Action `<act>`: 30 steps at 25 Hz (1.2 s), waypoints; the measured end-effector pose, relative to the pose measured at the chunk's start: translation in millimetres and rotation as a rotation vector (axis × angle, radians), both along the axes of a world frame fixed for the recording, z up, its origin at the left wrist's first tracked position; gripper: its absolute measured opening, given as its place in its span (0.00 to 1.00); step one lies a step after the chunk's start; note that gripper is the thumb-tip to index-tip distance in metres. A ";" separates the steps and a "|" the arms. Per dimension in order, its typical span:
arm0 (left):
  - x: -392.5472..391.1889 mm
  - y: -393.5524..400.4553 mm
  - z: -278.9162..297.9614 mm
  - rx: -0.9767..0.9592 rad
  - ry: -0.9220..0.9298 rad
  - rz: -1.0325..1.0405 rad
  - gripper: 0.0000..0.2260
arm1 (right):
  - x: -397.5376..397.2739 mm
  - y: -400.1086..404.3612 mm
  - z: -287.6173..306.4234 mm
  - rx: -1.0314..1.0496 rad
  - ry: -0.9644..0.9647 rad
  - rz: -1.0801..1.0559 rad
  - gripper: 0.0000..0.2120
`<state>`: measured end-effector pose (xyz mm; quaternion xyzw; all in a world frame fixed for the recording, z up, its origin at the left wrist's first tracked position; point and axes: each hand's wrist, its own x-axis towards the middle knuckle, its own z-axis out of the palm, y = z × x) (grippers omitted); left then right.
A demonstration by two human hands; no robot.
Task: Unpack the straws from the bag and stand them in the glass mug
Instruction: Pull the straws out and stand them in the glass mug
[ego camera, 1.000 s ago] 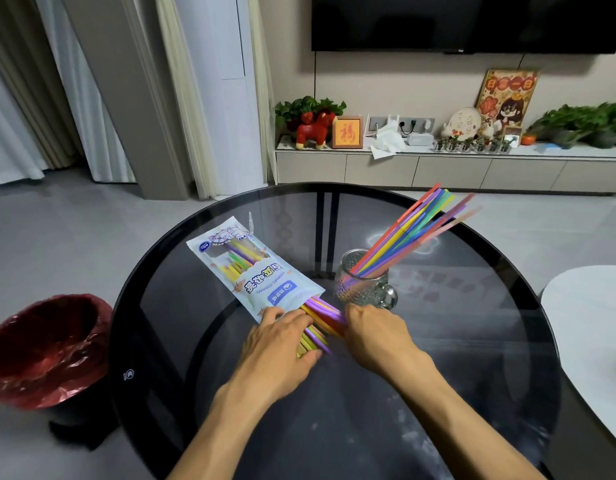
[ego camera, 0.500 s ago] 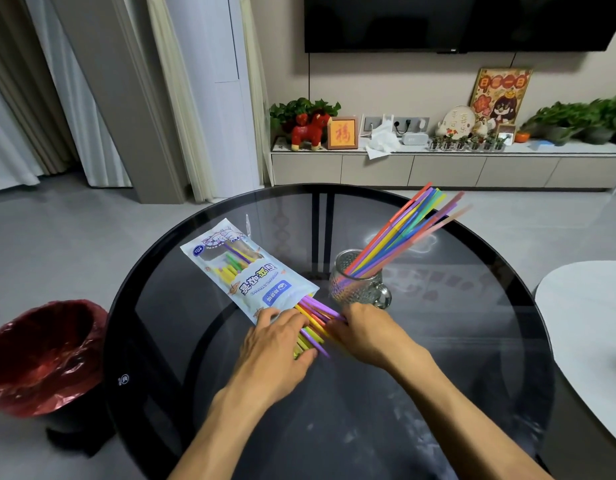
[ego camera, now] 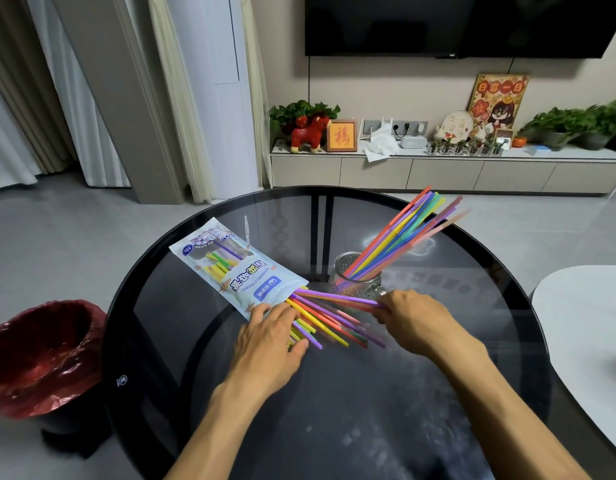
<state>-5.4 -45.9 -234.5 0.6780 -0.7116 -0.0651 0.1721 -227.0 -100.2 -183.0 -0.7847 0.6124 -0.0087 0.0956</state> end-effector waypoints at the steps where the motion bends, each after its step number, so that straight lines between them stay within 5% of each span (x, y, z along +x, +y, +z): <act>1: 0.1 0.1 -0.5 -0.002 0.005 0.002 0.17 | -6.1 -0.2 4.4 -0.002 0.004 -0.008 0.12; 5: 1.2 -1.6 -2.1 -0.012 0.009 0.009 0.18 | -41.5 -0.1 31.2 0.148 -0.094 -0.051 0.13; 8: 1.6 -3.4 -3.6 -0.021 -0.002 0.013 0.18 | -75.4 10.8 54.2 0.346 -0.421 -0.125 0.15; 12: -7.1 -6.0 0.8 -0.197 0.027 0.057 0.22 | -61.8 19.1 49.6 0.367 -0.816 -0.138 0.16; 16: -30.7 2.3 20.6 -0.574 -0.084 -0.074 0.28 | -6.3 33.2 34.6 0.832 -0.985 0.126 0.14; 19: -40.9 9.9 42.2 -0.713 -0.038 -0.263 0.19 | -3.2 42.2 55.1 1.042 -1.074 0.329 0.21; 22: -40.7 23.4 83.1 -0.566 0.165 -0.243 0.12 | -15.5 38.4 70.6 0.938 -1.272 0.233 0.36; 25: -49.5 28.6 108.8 -0.218 0.826 -0.378 0.08 | -17.1 31.4 67.6 0.486 -1.506 0.043 0.23; 27: -51.2 19.2 85.3 -0.001 1.120 -0.478 0.08 | -10.7 31.2 60.7 0.280 -1.503 0.096 0.12; 30: -45.6 11.2 30.6 0.235 1.048 -0.430 0.06 | 5.2 34.5 42.0 0.323 -1.317 0.327 0.16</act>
